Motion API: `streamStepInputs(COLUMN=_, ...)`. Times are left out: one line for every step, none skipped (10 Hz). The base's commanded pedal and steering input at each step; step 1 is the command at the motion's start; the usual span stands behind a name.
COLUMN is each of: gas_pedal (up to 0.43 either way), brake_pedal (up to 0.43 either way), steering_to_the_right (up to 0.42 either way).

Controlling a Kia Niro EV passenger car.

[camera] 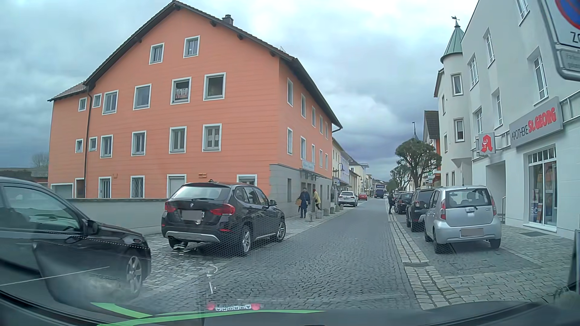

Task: Follow the waypoints while adhering to traffic rules and regulations

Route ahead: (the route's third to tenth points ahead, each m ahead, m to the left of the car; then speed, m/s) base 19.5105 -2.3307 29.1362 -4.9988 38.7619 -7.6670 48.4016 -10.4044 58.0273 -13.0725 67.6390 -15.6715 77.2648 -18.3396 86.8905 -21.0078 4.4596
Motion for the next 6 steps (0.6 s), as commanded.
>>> streamStepInputs(gas_pedal=0.087, brake_pedal=0.000, steering_to_the_right=0.087)
streamStepInputs(gas_pedal=0.087, brake_pedal=0.000, steering_to_the_right=0.098)
streamStepInputs(gas_pedal=0.087, brake_pedal=0.000, steering_to_the_right=0.103)
streamStepInputs(gas_pedal=0.098, brake_pedal=0.000, steering_to_the_right=0.108)
streamStepInputs(gas_pedal=0.098, brake_pedal=0.000, steering_to_the_right=0.111)
streamStepInputs(gas_pedal=0.130, brake_pedal=0.000, steering_to_the_right=0.111)
